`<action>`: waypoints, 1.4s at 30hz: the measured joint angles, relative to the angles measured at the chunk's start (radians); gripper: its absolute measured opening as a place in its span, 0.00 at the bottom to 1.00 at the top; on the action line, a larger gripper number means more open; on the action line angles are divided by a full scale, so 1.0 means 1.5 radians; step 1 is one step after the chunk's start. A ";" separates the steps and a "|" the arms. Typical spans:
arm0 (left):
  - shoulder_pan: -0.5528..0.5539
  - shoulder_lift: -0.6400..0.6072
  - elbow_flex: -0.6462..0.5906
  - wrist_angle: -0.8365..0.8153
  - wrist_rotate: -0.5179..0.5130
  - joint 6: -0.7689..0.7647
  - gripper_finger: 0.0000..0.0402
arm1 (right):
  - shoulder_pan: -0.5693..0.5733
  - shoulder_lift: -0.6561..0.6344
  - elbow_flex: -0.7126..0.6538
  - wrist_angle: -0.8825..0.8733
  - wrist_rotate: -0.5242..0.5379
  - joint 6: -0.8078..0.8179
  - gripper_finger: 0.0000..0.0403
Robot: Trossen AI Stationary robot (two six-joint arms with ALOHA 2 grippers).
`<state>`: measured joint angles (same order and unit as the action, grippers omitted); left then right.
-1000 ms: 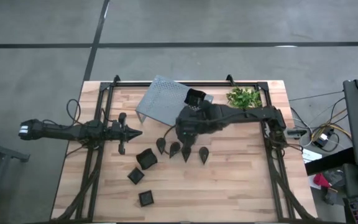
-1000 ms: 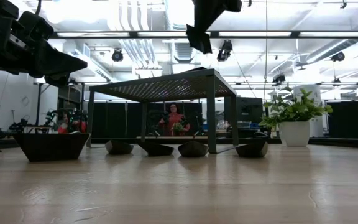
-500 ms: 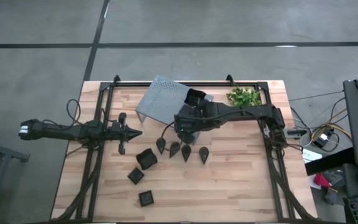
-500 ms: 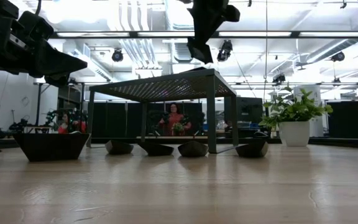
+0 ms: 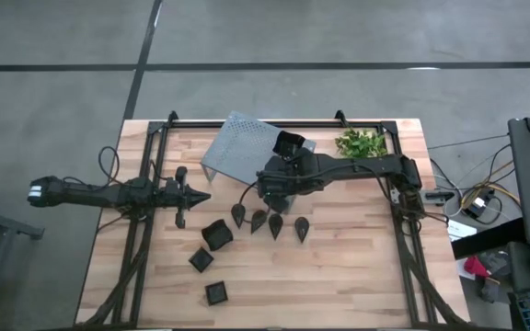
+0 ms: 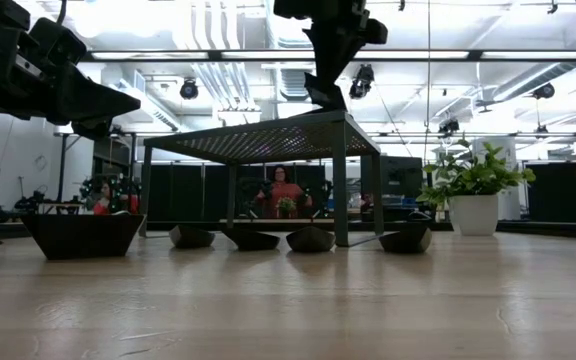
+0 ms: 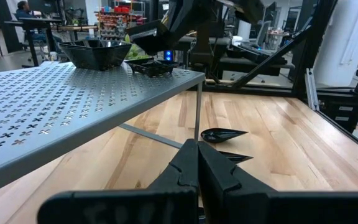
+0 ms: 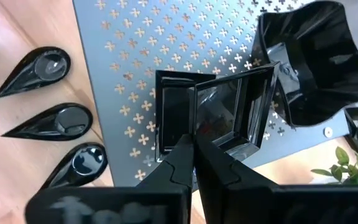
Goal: Pick & Place Mini shaped plates
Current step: Stack the right square plate into the square plate on the shelf
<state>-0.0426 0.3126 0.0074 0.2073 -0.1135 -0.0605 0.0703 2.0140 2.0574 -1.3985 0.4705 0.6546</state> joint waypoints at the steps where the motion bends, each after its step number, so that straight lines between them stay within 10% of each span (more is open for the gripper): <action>1: 0.000 0.000 0.000 0.000 0.000 0.000 0.00 | -0.001 0.000 -0.002 0.002 0.000 -0.004 0.02; 42: 0.000 0.000 0.000 0.000 0.000 0.000 0.00 | 0.010 0.000 -0.008 0.032 0.001 -0.042 0.14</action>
<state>-0.0429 0.3126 0.0071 0.2073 -0.1135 -0.0605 0.0850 2.0140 2.0457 -1.3506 0.4713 0.5916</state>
